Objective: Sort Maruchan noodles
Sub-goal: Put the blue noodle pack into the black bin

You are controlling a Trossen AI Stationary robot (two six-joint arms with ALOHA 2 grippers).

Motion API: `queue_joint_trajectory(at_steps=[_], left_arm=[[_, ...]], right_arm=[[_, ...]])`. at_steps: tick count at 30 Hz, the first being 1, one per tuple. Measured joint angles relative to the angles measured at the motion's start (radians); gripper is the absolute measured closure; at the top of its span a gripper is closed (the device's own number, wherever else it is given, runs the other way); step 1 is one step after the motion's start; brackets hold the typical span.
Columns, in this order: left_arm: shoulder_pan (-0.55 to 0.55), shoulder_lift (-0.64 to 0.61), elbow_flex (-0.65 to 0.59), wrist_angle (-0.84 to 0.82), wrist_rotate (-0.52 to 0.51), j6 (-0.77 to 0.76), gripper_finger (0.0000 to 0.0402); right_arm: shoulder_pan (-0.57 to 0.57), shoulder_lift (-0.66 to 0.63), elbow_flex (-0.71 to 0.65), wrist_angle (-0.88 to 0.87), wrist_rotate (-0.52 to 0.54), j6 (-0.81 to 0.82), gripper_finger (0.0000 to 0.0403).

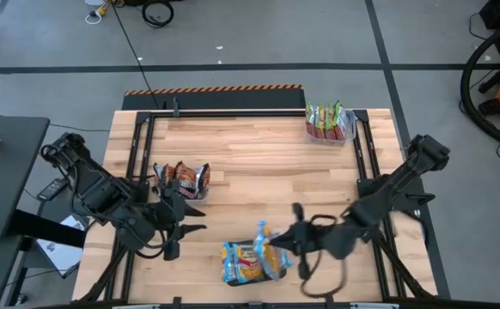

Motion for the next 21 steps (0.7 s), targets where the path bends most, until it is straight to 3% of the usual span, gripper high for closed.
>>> queue_joint_trajectory(at_steps=[10, 16, 21], left_arm=[[0.0, 0.0, 0.0, 0.058, -0.003, -0.001, 0.0267], [0.0, 0.0, 0.0, 0.059, -0.003, -0.001, 0.0267], [0.0, 0.0, 0.0, 0.059, -0.003, 0.006, 0.0267]], right_arm=[[-0.064, 0.243, -0.002, 0.064, -0.193, -0.046, 0.0397], [-0.061, 0.333, -0.002, 0.051, -0.2, -0.082, 0.0393], [-0.078, 0.341, 0.0, 0.187, -0.182, -0.192, 0.039]])
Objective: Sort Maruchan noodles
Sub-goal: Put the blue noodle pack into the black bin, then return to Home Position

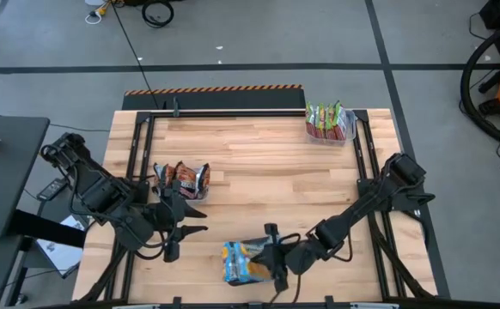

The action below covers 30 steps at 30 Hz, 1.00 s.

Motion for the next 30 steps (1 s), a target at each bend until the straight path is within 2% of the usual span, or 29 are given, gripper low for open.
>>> queue_joint_trajectory(at_steps=[5, 9, 13, 16, 19, 24, 27, 30], left_arm=[[-0.007, 0.0, 0.0, 0.0, 0.0, -0.001, 0.0267], [-0.024, 0.0, 0.0, 0.0, 0.0, -0.004, 0.0267], [-0.039, 0.0, 0.0, 0.001, -0.006, -0.006, 0.0267], [-0.046, 0.0, 0.0, 0.001, -0.025, -0.006, 0.0267], [-0.045, 0.0, 0.0, 0.001, -0.03, -0.003, 0.0267], [-0.043, 0.0, 0.0, 0.001, -0.03, 0.001, 0.0267], [-0.043, 0.0, 0.0, 0.001, -0.03, 0.001, 0.0267], [-0.046, 0.0, 0.0, 0.001, -0.037, 0.001, 0.0267]], right_arm=[[-0.02, -0.01, 0.001, -0.031, 0.026, 0.045, 0.0394], [-0.008, -0.004, -0.01, -0.143, -0.023, 0.137, 0.039], [0.012, -0.013, -0.01, -0.248, -0.083, 0.166, 0.0368], [0.012, -0.043, 0.043, -0.36, -0.129, 0.222, 0.0338], [-0.005, -0.076, 0.142, -0.526, -0.137, 0.389, 0.0302], [-0.034, -0.079, 0.277, -0.877, -0.143, 0.78, 0.025], [-0.039, -0.079, 0.277, -1.024, -0.173, 1.053, 0.0234], [-0.042, -0.078, 0.244, -1.03, -0.214, 1.218, 0.0231]])
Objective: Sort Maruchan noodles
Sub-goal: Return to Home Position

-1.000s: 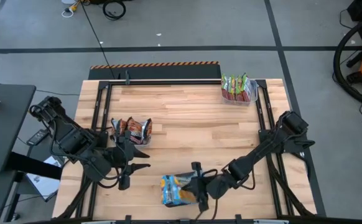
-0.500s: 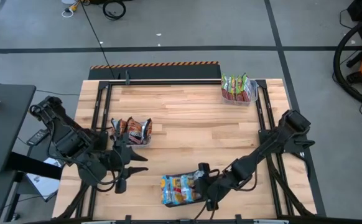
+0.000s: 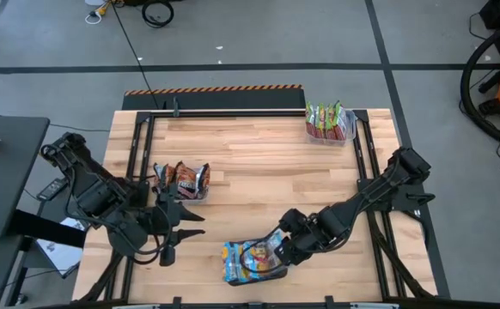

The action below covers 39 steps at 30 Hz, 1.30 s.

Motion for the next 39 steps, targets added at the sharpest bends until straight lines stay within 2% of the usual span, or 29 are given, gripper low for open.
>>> queue_joint_trajectory(at_steps=[4, 18, 22, 27, 28, 37, 39], left_arm=[[-0.005, 0.0, 0.0, -0.001, 0.0, 0.008, 0.0267], [-0.019, 0.0, 0.0, -0.001, 0.0, 0.002, 0.0267], [-0.038, 0.0, 0.0, -0.001, 0.0, 0.001, 0.0267], [-0.054, 0.0, 0.0, -0.001, 0.0, 0.001, 0.0267], [-0.057, 0.0, 0.0, -0.001, 0.0, 0.0, 0.0267], [-0.071, 0.01, 0.001, -0.003, -0.041, 0.001, 0.0267], [-0.071, 0.025, 0.001, -0.005, -0.076, 0.025, 0.0267]], right_arm=[[-0.007, 0.002, -0.051, 0.114, -0.068, 0.093, 0.0235], [-0.015, 0.003, -0.156, 0.296, -0.119, 0.246, 0.0246], [-0.016, 0.003, -0.157, 0.348, -0.136, 0.273, 0.028], [-0.018, 0.001, -0.157, 0.352, -0.139, 0.275, 0.0381], [-0.018, -0.003, -0.157, 0.355, -0.138, 0.269, 0.039], [-0.001, -0.061, -0.144, 0.367, -0.117, 0.263, 0.0397], [0.0, -0.057, -0.144, 0.366, -0.116, 0.23, 0.0388]])
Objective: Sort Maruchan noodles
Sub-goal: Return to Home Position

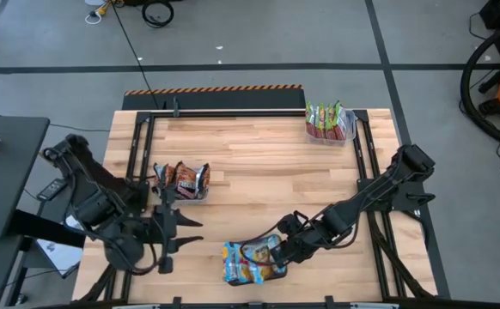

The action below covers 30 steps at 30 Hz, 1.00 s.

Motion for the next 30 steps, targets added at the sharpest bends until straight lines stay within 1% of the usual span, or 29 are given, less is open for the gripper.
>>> queue_joint_trajectory(at_steps=[2, 4, 6, 9, 11, 13, 15, 17, 19, 20, 21, 22, 24, 26, 27, 29, 30], left_arm=[[0.0, 0.02, 0.0, 0.0, -0.041, 0.031, 0.0267], [0.001, 0.039, 0.0, 0.0, -0.045, 0.074, 0.0268], [0.009, 0.05, 0.0, 0.0, -0.043, 0.08, 0.0272], [0.024, 0.039, -0.04, 0.046, -0.04, 0.078, 0.0287], [0.038, 0.008, -0.108, 0.104, -0.033, 0.08, 0.0303], [0.067, -0.035, -0.192, 0.204, -0.002, 0.085, 0.0323], [0.115, -0.082, -0.293, 0.329, 0.045, 0.11, 0.0347], [0.177, -0.131, -0.396, 0.465, 0.096, 0.152, 0.0371], [0.254, -0.186, -0.486, 0.588, 0.157, 0.189, 0.0391], [0.294, -0.217, -0.527, 0.633, 0.189, 0.2, 0.0394], [0.333, -0.252, -0.566, 0.658, 0.224, 0.21, 0.0394], [0.373, -0.289, -0.602, 0.674, 0.255, 0.217, 0.0393], [0.447, -0.369, -0.672, 0.691, 0.293, 0.237, 0.039], [0.512, -0.469, -0.742, 0.696, 0.291, 0.255, 0.039], [0.539, -0.523, -0.782, 0.709, 0.273, 0.263, 0.039], [0.585, -0.63, -0.858, 0.741, 0.196, 0.266, 0.0391], [0.604, -0.68, -0.891, 0.732, 0.13, 0.267, 0.0391]], right_arm=[[-0.004, 0.01, 0.0, 0.002, -0.016, -0.049, 0.0362], [-0.015, 0.016, 0.0, 0.005, -0.038, -0.119, 0.0328], [-0.031, 0.006, 0.0, 0.022, -0.044, -0.2, 0.0295], [-0.051, -0.038, 0.0, 0.056, 0.028, -0.385, 0.026], [-0.073, -0.066, 0.001, 0.065, 0.066, -0.529, 0.0253], [-0.1, -0.089, 0.001, 0.063, 0.091, -0.665, 0.0259], [-0.127, -0.113, 0.0, 0.071, 0.121, -0.804, 0.0279], [-0.155, -0.138, 0.0, 0.096, 0.168, -0.912, 0.031], [-0.185, -0.16, -0.003, 0.104, 0.219, -0.985, 0.0353], [-0.2, -0.176, -0.018, 0.128, 0.236, -1.018, 0.0375], [-0.215, -0.199, -0.047, 0.166, 0.242, -1.049, 0.0389], [-0.231, -0.227, -0.084, 0.214, 0.238, -1.075, 0.0393], [-0.265, -0.296, -0.189, 0.36, 0.188, -1.115, 0.039], [-0.309, -0.375, -0.319, 0.524, 0.116, -1.136, 0.0393], [-0.337, -0.411, -0.386, 0.613, 0.073, -1.136, 0.0395], [-0.397, -0.476, -0.499, 0.742, 0.036, -1.184, 0.0397], [-0.424, -0.507, -0.548, 0.775, 0.036, -1.238, 0.0395]])
